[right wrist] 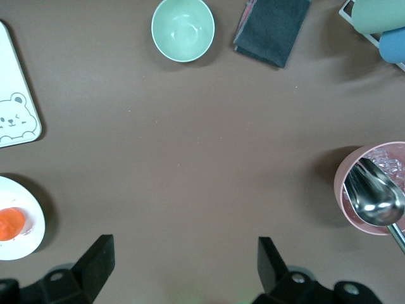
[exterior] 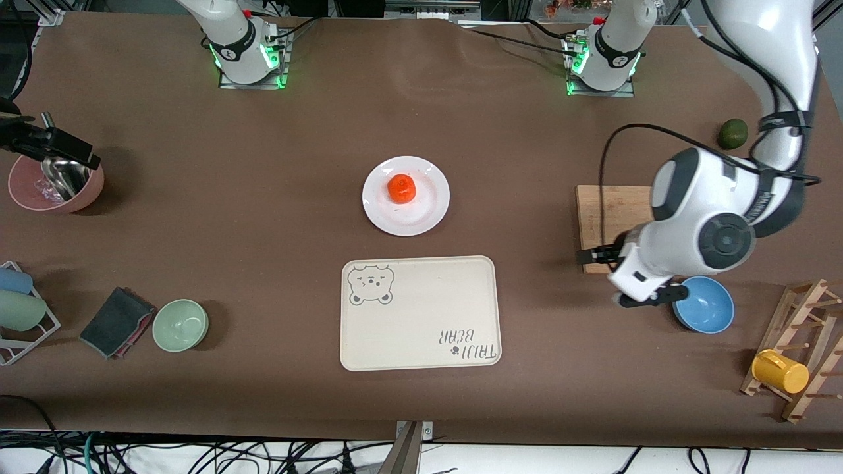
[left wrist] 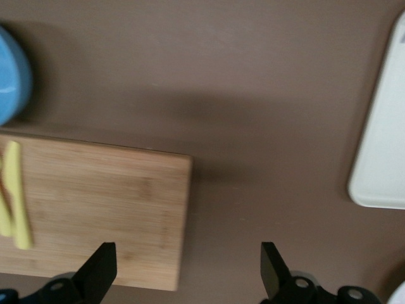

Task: Place orange and plate with both arms
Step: 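Withdraw the left gripper while the right gripper reaches toward the plate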

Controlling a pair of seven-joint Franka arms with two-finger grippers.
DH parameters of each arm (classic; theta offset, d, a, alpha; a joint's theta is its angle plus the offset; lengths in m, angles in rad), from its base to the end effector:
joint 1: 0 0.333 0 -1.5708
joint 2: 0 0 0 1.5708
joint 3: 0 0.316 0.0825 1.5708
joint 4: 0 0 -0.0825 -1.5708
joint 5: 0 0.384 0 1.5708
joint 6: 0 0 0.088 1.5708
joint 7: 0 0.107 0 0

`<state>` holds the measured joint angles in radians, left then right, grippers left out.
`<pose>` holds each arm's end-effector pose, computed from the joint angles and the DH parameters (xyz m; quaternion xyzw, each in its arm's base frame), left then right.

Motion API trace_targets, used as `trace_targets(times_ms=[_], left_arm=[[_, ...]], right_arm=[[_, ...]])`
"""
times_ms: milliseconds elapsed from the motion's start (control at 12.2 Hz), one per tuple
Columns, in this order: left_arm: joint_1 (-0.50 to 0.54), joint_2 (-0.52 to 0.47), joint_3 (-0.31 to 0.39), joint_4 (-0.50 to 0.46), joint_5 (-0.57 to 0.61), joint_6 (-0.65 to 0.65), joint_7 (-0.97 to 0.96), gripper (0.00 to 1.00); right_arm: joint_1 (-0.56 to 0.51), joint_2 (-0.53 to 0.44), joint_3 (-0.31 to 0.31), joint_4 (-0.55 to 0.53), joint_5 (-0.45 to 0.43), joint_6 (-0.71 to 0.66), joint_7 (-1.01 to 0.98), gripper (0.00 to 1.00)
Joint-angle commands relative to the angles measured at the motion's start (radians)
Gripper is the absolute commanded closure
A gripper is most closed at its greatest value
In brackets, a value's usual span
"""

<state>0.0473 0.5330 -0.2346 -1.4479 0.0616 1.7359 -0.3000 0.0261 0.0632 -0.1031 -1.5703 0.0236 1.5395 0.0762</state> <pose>0.6691 -0.0951 0.3681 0.9913 0.0562 -0.1190 0.0024 0.5668 -0.0394 0.5868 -0.9959 0.0767 0.0468 0.0086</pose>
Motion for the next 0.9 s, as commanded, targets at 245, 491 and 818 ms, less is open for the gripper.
trace_targets(times_ms=[245, 491, 818], left_arm=[[0.189, -0.071, -0.012, -0.028, 0.032, -0.032, 0.281, 0.00], [0.206, -0.126, -0.012, -0.020, 0.034, -0.075, 0.291, 0.00], [0.134, -0.337, 0.034, -0.145, 0.029, -0.035, 0.282, 0.00]], right_arm=[[0.018, 0.021, 0.017, 0.019, -0.024, -0.041, -0.001, 0.00], [0.075, 0.036, 0.048, 0.007, 0.001, -0.073, -0.004, 0.00], [0.115, 0.090, 0.065, -0.017, 0.237, -0.013, -0.004, 0.00]])
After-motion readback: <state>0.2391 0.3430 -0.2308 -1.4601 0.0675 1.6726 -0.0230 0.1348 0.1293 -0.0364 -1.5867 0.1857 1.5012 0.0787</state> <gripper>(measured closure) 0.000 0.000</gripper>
